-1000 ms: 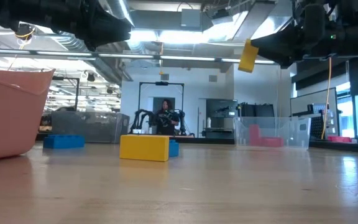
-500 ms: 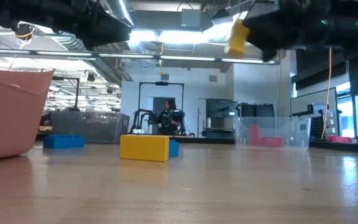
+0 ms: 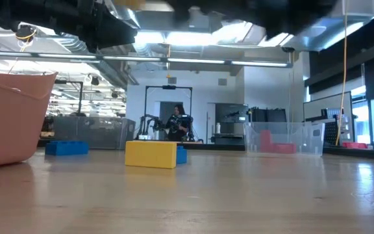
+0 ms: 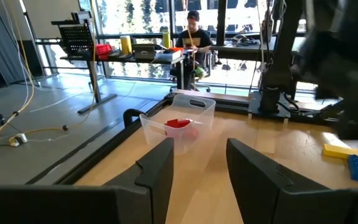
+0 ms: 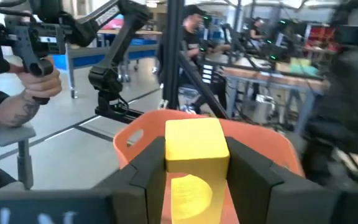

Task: Sort & place blocks by color
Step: Put the top yellow block into the orange bin

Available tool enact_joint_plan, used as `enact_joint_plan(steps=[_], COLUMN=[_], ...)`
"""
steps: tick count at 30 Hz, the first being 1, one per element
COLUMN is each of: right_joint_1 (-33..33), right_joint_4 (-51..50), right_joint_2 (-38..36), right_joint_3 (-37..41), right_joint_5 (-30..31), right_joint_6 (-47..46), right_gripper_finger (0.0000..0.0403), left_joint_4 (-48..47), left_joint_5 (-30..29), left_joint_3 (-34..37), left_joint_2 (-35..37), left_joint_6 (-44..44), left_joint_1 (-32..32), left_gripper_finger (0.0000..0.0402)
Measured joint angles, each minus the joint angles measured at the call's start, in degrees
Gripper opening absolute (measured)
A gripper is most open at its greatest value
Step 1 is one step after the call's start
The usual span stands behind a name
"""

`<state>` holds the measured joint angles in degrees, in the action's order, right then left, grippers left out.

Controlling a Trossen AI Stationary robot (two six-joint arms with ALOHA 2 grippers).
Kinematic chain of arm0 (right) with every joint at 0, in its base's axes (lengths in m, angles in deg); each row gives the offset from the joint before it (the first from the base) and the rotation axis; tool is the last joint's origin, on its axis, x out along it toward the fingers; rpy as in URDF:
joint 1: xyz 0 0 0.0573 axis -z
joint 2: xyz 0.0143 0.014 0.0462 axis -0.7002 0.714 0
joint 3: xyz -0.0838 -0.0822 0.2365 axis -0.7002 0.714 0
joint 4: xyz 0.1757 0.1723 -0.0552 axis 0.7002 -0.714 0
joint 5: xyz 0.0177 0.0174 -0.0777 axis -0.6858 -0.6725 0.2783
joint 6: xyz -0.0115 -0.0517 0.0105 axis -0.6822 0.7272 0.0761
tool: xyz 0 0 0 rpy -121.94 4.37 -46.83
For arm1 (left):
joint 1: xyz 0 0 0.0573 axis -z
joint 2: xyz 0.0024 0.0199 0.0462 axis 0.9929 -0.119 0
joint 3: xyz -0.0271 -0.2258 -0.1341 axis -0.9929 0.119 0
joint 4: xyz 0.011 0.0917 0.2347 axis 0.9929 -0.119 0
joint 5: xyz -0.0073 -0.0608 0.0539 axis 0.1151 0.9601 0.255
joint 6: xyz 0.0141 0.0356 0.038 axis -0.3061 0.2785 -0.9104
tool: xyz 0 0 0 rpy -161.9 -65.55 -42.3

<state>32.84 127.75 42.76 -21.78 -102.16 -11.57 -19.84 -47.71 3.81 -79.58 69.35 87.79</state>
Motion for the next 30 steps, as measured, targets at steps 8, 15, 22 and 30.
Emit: enact_joint_plan(steps=[8, 15, 22, 30], right_joint_1=[-1.9, -1.8, -1.7, -1.7], right_joint_4=[-0.1, 0.2, 0.2, 0.3], right_joint_2=[15.7, 25.9, 31.9, 33.9], right_joint_3=[-18.5, -28.1, -32.7, -33.2], right_joint_5=[-2.7, -2.4, -0.5, 1.7], right_joint_6=[0.1, -3.8, -5.4, -5.2], right_gripper_finger=[0.0141, 0.0142, 0.0143, 0.0143], left_joint_4=[-0.2, -0.2, -0.2, -0.7], left_joint_5=[0.3, 0.6, 0.6, 0.6], left_joint_3=[0.0, 0.0, 0.0, 0.0], left_joint_2=[0.0, 0.0, 0.0, 0.0], left_joint_6=[0.0, 0.0, 0.0, 0.1], left_joint_1=[0.0, 0.0, 0.0, 0.0], left_gripper_finger=[0.0139, 0.0139, 0.0139, 0.0139])
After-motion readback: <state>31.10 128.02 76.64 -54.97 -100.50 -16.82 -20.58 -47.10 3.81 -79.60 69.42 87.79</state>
